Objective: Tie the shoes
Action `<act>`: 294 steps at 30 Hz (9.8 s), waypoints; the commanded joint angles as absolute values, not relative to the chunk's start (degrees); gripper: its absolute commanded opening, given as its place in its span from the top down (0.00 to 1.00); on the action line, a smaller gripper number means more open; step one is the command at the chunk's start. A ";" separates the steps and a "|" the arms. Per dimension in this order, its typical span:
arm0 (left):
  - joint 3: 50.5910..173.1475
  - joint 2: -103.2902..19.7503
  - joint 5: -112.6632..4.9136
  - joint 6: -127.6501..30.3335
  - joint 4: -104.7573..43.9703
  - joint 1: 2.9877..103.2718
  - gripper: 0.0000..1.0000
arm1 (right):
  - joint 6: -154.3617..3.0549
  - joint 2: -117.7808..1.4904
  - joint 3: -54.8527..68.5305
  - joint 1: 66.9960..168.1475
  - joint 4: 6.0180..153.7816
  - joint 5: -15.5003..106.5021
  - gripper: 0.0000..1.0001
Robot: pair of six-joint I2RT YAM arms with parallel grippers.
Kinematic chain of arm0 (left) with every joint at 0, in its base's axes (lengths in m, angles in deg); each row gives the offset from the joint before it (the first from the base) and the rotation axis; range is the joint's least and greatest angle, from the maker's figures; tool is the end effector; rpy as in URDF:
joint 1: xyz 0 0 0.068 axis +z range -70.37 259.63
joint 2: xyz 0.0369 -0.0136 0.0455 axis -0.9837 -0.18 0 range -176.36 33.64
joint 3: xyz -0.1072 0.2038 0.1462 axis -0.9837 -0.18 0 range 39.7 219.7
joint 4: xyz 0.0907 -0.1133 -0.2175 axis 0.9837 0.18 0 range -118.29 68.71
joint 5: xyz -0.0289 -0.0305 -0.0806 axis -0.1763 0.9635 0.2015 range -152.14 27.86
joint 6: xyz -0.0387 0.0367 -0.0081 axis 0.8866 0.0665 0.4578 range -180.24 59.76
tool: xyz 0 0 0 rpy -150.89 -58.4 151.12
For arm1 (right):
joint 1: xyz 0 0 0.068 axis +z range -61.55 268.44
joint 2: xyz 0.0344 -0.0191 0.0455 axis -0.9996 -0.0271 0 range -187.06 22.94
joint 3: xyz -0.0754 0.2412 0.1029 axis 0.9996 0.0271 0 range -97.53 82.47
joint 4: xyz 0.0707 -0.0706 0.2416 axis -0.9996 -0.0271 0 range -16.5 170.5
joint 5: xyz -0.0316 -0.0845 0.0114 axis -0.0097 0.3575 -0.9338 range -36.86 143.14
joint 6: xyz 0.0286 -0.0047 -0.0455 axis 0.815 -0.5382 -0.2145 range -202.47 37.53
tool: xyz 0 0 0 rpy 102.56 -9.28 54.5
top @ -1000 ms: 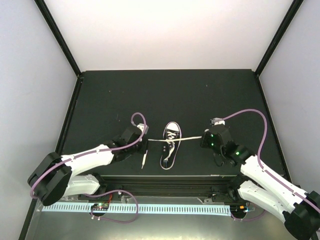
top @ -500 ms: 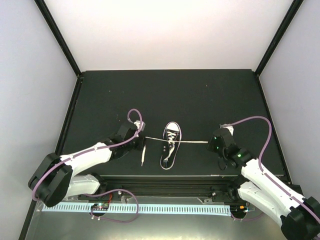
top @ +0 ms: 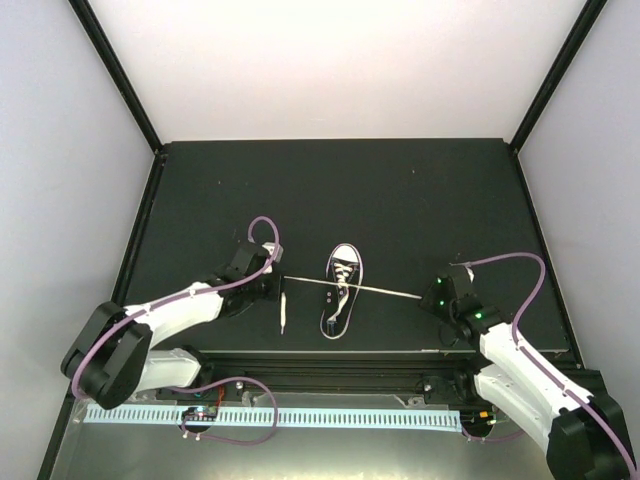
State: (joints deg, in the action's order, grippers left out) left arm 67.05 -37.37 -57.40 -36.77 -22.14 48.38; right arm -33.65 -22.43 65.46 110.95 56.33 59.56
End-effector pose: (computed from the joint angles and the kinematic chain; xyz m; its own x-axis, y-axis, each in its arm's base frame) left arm 0.1895 -0.1184 0.1538 -0.8230 0.0351 -0.5669 0.2560 0.9139 -0.3150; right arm 0.1357 0.0518 0.1511 -0.7217 0.5106 -0.4675 0.3427 0.8502 0.3995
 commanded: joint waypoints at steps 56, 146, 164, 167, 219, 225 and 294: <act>77.93 -54.81 -59.69 -62.35 -30.23 35.68 0.99 | -42.45 -25.13 60.47 108.13 61.10 47.52 0.98; 69.06 -39.40 -46.49 -46.24 -44.64 34.63 0.98 | -66.20 -56.72 44.89 125.08 86.26 12.73 0.50; 68.17 -38.71 -46.84 -45.93 -42.66 34.57 0.98 | -63.86 -55.11 48.39 126.18 91.99 20.63 0.98; 67.39 -36.67 -47.20 -45.72 -39.95 34.59 0.73 | -63.99 -53.33 49.10 126.23 91.32 21.55 0.98; 96.90 -69.48 -61.07 -59.90 -13.57 43.77 0.49 | -62.96 -54.75 50.02 126.23 92.80 17.46 0.98; 97.84 -71.66 -61.94 -59.89 -13.08 43.77 0.66 | -62.75 -54.87 50.06 126.23 92.88 17.20 0.98; 83.38 -43.73 -30.58 -26.92 -28.67 41.92 0.52 | -62.16 -54.73 50.14 126.23 92.20 15.60 0.98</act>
